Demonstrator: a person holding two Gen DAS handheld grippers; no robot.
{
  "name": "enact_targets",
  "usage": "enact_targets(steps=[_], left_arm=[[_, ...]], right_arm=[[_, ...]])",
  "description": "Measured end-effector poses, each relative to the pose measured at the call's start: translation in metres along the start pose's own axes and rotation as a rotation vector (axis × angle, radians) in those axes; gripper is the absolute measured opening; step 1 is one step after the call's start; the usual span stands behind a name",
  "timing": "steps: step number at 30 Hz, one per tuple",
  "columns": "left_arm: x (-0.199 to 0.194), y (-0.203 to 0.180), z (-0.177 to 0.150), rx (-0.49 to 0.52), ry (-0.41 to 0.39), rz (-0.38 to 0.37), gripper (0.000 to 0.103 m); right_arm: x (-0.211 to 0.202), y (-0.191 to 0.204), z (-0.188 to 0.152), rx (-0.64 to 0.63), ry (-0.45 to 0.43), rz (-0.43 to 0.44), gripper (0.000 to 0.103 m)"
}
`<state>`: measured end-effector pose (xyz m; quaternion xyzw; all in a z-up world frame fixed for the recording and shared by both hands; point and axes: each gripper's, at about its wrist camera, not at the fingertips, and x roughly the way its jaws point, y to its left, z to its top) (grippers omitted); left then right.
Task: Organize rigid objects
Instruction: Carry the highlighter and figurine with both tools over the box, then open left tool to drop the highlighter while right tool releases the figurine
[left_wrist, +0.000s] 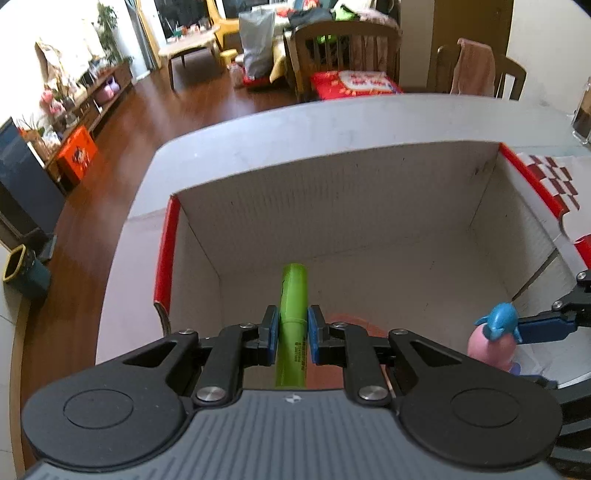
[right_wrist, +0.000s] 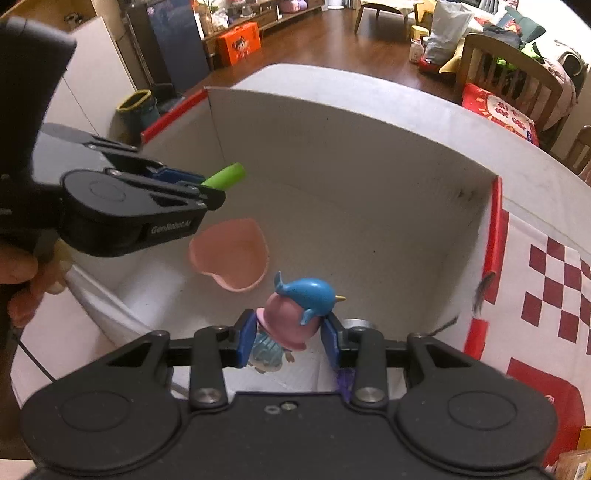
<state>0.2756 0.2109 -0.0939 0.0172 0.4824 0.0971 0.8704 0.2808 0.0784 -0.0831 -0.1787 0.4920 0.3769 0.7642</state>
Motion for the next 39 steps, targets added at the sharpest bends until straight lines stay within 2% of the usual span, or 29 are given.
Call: enact_targets(steps=[10,18,30,35,39], left_arm=[[0.007,0.002,0.002,0.007,0.110,-0.035,0.016],[0.013,-0.002,0.004,0.018,0.161,-0.035,0.016],[0.006,-0.004,0.006,0.027,0.132,-0.031,0.017],[-0.004,-0.004,0.004,0.022,0.104,-0.026,0.026],[-0.014,-0.001,0.005,0.009,0.077,-0.033,0.028]], right_arm=[[0.018,0.009,0.004,0.004,0.062,-0.017,0.037],[0.026,0.007,0.012,0.021,0.086,-0.037,0.037],[0.018,-0.001,0.010,0.064,0.061,-0.028,0.044],[0.010,-0.004,0.007,0.080,0.035,-0.020,0.046],[0.002,-0.007,0.003,0.094,0.011,-0.014,0.048]])
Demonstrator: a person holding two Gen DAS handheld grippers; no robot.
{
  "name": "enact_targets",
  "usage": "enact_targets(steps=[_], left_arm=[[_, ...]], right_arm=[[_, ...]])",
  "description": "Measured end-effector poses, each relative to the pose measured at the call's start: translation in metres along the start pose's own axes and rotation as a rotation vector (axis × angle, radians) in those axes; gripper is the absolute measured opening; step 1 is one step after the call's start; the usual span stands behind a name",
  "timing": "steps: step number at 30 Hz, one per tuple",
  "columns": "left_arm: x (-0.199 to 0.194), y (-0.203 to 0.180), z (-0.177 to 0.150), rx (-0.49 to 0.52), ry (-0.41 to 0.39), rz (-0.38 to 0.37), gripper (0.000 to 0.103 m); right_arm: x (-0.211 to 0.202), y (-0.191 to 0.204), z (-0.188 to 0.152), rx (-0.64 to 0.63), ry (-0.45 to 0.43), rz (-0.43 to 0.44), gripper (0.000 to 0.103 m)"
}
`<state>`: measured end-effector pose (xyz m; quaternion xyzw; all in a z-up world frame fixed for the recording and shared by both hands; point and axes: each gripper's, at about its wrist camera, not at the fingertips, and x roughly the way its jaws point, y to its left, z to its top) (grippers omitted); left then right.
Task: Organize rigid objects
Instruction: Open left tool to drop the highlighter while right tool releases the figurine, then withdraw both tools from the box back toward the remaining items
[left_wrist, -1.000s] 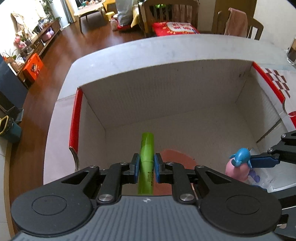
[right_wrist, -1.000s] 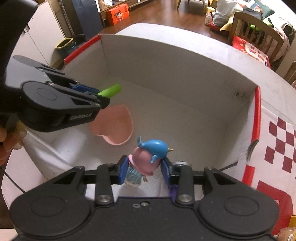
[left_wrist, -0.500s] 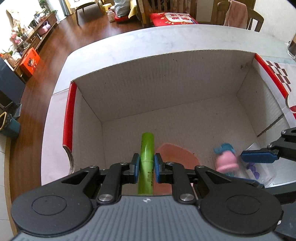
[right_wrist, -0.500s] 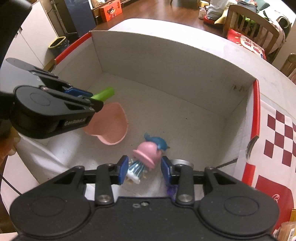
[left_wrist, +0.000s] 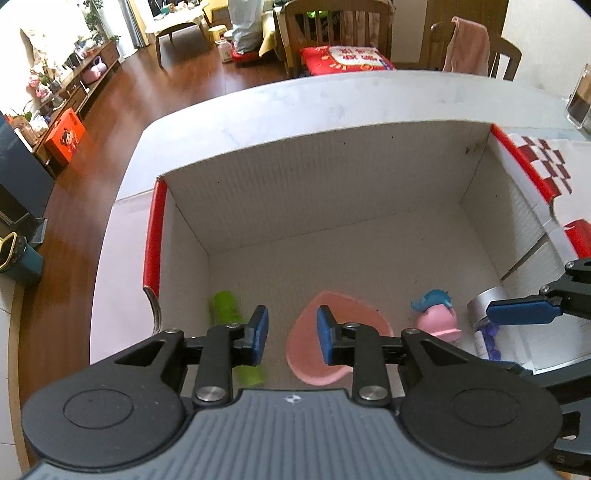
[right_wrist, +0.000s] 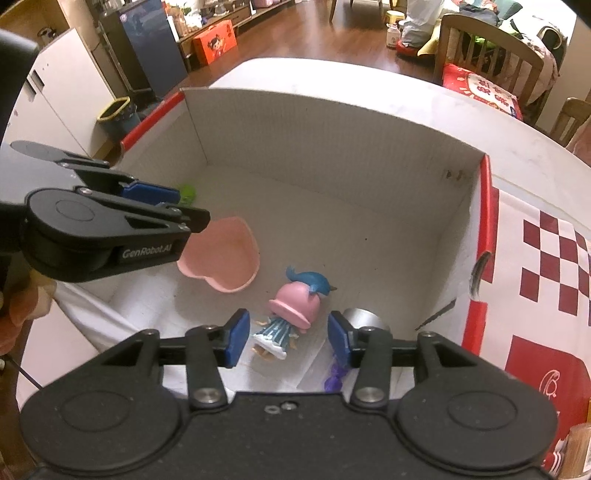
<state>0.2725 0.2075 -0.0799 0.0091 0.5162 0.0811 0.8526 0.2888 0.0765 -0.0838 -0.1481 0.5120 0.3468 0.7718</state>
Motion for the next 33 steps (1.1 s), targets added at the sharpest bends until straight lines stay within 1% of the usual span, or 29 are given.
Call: enact_targets(steps=[6,13,15,16,18,19,20,22,24,30,32,33], left_arm=[[-0.014,0.002,-0.004,-0.007,-0.036,-0.012,0.028],[-0.033,-0.003,-0.013,-0.017,-0.081,-0.027,0.028],[-0.039,-0.005,-0.017,-0.019,-0.100,-0.033,0.029],[-0.043,-0.007,-0.018,-0.020,-0.107,-0.032,0.031],[-0.050,-0.009,-0.022,-0.026,-0.124,-0.033,0.045],[-0.054,-0.010,-0.024,-0.026,-0.136,-0.035,0.059],[-0.058,-0.012,-0.027,-0.022,-0.153,-0.036,0.067],[-0.068,-0.017,-0.032,-0.006,-0.184,-0.034,0.068],[-0.074,-0.021,-0.037,0.005,-0.194,-0.039,0.068],[-0.092,-0.032,-0.051,0.005,-0.219,-0.091,0.069],[-0.098,-0.036,-0.056,-0.001,-0.228,-0.106,0.073],[-0.101,-0.038,-0.059,-0.001,-0.235,-0.115,0.074]], right_arm=[[-0.015,-0.004,-0.007,0.022,-0.040,0.011,0.055],[-0.035,-0.001,-0.016,0.028,-0.078,0.014,0.059],[-0.042,-0.001,-0.020,0.027,-0.093,0.015,0.062],[-0.045,-0.001,-0.021,0.027,-0.101,0.017,0.062],[-0.053,-0.002,-0.025,0.030,-0.115,0.024,0.063],[-0.057,-0.002,-0.027,0.032,-0.124,0.029,0.063],[-0.061,-0.003,-0.028,0.035,-0.134,0.035,0.064],[-0.068,-0.006,-0.033,0.045,-0.148,0.045,0.067],[-0.077,-0.008,-0.039,0.057,-0.172,0.054,0.075],[-0.100,-0.013,-0.060,0.093,-0.227,0.072,0.083],[-0.108,-0.013,-0.069,0.100,-0.247,0.073,0.086],[-0.112,-0.014,-0.073,0.098,-0.261,0.072,0.088]])
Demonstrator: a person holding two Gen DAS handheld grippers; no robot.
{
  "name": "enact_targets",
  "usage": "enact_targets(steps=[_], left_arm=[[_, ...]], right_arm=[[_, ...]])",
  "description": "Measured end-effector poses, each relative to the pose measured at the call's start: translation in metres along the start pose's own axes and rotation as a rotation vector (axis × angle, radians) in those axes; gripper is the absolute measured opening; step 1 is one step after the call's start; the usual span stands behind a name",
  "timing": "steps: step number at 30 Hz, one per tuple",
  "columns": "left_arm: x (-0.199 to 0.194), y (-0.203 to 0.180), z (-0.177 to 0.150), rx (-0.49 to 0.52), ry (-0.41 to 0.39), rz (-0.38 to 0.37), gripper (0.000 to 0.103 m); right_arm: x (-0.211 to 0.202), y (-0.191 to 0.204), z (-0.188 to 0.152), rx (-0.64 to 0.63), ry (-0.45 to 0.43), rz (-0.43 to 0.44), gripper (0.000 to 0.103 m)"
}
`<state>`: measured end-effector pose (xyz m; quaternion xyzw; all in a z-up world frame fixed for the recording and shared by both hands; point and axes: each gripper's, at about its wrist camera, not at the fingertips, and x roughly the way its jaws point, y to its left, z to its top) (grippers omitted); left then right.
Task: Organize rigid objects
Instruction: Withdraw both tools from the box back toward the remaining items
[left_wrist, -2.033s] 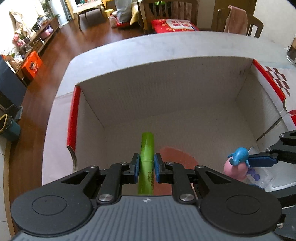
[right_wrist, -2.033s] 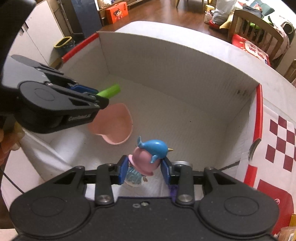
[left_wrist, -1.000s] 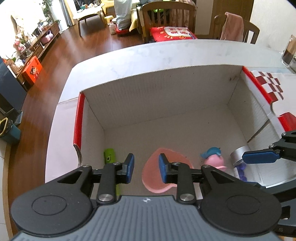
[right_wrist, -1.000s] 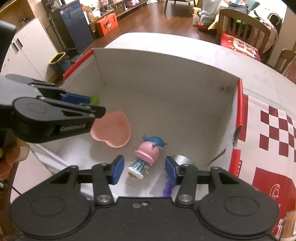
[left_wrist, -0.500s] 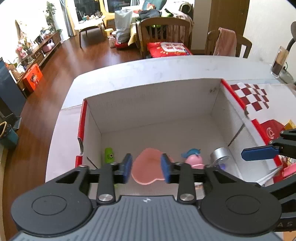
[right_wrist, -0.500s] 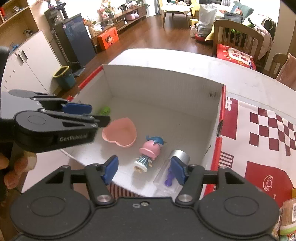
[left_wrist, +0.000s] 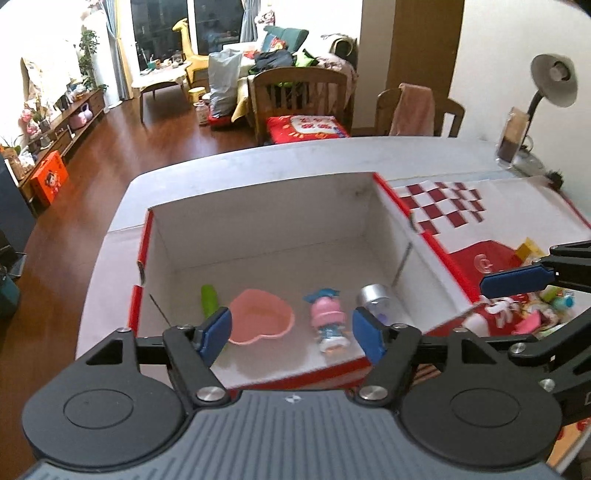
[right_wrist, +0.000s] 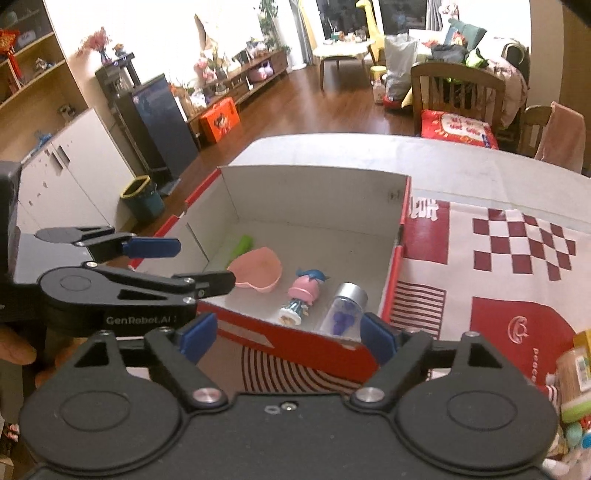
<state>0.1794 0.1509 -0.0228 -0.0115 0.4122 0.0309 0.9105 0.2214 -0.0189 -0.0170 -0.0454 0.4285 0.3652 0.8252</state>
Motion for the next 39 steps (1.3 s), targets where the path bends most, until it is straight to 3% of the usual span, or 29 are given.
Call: enact_targets(steps=[5,7,10,12,16,23,31,39], left_arm=[[-0.014,-0.016,-0.008,0.003,-0.039,-0.027,0.078],[-0.019,-0.024,-0.010,0.006,-0.057,-0.043,0.078],[-0.026,-0.037,-0.015,0.022,-0.108,-0.049,0.079],[-0.031,-0.047,-0.018,0.033,-0.161,-0.046,0.087],[-0.034,-0.065,-0.022,0.046,-0.214,-0.096,0.090],[-0.020,-0.105,-0.031,0.083,-0.183,-0.184,0.090],[-0.001,-0.166,-0.038,0.167,-0.170,-0.277,0.090],[0.032,-0.224,-0.037,0.253,-0.125,-0.322,0.090]], right_arm=[[-0.024,-0.008,-0.017,0.004,-0.068,-0.019,0.094],[-0.033,-0.013,-0.023,0.014,-0.092,-0.025,0.101],[-0.050,-0.022,-0.037,0.020,-0.135,-0.054,0.102],[-0.060,-0.030,-0.046,0.023,-0.156,-0.082,0.102],[-0.079,-0.053,-0.067,0.065,-0.186,-0.147,0.102],[-0.110,-0.100,-0.106,0.158,-0.193,-0.260,0.103],[-0.122,-0.153,-0.141,0.224,-0.144,-0.388,0.103],[-0.109,-0.206,-0.158,0.225,-0.093,-0.413,0.102]])
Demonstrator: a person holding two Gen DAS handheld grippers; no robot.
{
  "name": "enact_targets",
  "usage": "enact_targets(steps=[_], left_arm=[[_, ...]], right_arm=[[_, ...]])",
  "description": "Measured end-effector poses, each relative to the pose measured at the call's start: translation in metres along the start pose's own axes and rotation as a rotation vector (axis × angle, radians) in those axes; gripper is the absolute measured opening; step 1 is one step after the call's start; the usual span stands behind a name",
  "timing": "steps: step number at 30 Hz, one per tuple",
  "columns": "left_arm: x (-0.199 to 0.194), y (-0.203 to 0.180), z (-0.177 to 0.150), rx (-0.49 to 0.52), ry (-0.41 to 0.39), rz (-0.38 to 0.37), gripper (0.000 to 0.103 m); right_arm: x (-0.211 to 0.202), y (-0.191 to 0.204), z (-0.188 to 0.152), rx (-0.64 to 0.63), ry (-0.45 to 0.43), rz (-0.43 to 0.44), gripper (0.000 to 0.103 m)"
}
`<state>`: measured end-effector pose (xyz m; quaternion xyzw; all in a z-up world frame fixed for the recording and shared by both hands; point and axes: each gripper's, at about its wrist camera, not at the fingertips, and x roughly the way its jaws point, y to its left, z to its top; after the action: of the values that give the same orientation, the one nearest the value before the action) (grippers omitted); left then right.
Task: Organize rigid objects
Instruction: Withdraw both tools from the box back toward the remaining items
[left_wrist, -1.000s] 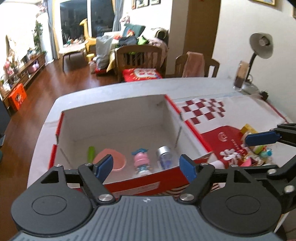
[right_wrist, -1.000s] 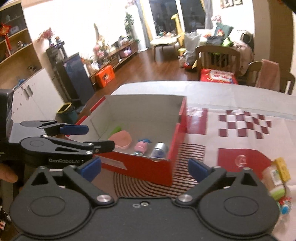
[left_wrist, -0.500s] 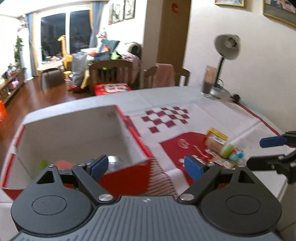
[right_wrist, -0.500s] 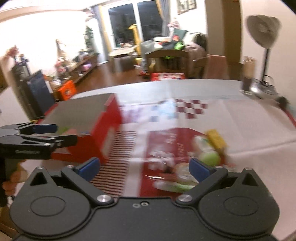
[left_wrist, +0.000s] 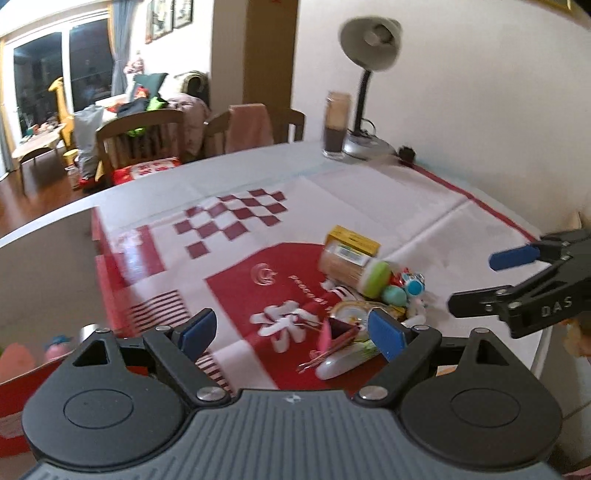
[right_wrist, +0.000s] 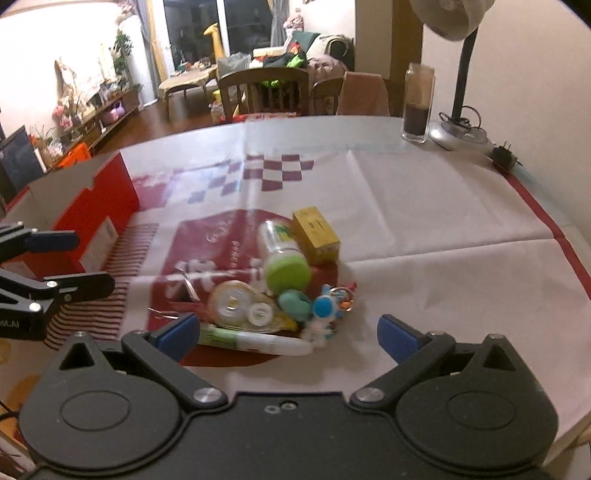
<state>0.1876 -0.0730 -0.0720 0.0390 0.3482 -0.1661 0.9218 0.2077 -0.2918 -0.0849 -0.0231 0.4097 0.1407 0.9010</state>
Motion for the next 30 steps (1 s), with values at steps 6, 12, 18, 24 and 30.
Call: enact_targets(steps=[6,12,18,24,30], left_arm=[[0.037,-0.024,-0.004,0.045,0.056,0.013,0.090],[0.061,-0.034,-0.010,0.058,0.091,0.046,0.090],[0.076,-0.038,-0.009,0.038,0.105,0.061,0.090],[0.088,-0.045,-0.008,0.042,0.116,0.048,0.089],[0.097,-0.051,-0.010,0.046,0.142,0.044,0.071]], right_arm=[[0.031,-0.020,-0.002,-0.012,0.048,0.005,0.101],[0.054,-0.032,-0.001,-0.031,0.086,0.030,0.093],[0.068,-0.040,0.001,-0.031,0.117,0.047,0.078],[0.076,-0.048,0.003,0.004,0.154,0.111,0.062],[0.081,-0.048,0.002,0.009,0.177,0.130,0.050]])
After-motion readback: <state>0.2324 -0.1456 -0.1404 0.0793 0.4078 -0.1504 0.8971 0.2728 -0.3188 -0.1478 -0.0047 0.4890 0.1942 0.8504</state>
